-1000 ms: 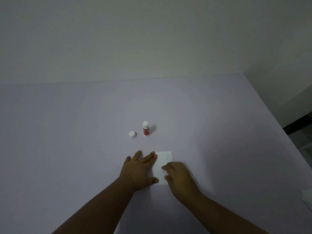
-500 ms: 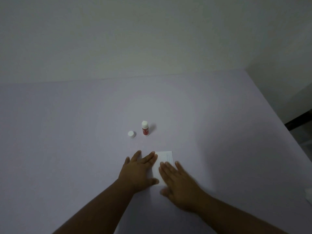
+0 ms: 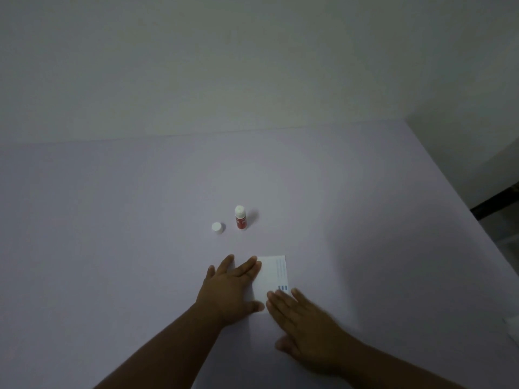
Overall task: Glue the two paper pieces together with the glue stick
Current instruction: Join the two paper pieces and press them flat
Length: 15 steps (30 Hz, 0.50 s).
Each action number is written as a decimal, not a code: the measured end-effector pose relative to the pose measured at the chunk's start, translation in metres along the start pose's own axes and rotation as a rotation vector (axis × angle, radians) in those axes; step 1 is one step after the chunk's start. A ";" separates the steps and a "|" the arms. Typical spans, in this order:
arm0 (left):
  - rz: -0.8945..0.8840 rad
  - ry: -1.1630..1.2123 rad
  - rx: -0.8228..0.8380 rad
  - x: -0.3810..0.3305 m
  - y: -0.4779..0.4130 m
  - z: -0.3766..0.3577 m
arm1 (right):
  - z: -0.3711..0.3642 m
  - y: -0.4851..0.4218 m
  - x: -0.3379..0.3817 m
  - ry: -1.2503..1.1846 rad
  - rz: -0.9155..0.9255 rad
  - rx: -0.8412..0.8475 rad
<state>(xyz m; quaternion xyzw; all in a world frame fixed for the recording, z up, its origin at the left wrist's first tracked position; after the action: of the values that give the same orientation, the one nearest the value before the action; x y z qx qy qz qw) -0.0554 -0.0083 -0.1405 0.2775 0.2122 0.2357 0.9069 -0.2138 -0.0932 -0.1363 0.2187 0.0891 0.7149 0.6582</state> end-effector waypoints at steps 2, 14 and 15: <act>-0.001 0.002 -0.001 0.000 0.000 0.000 | 0.004 0.000 -0.007 0.060 0.007 -0.019; 0.004 0.017 -0.008 0.000 -0.001 -0.001 | -0.001 -0.001 -0.006 0.045 0.012 -0.010; 0.001 0.014 -0.007 0.000 -0.001 -0.001 | -0.003 0.002 -0.008 0.053 0.030 -0.008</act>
<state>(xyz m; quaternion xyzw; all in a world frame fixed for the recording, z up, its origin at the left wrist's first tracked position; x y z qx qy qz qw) -0.0556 -0.0083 -0.1416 0.2731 0.2175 0.2390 0.9061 -0.2162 -0.1004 -0.1396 0.1986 0.1004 0.7306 0.6455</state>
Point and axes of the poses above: each hand's wrist, its own y-axis away from the middle knuckle, its own z-axis out of the back of the hand, x = y × z, the point moved 5 cm from there along -y, towards the middle knuckle, and after that the axes turned 9 degrees about x, right-handed, at the moved point
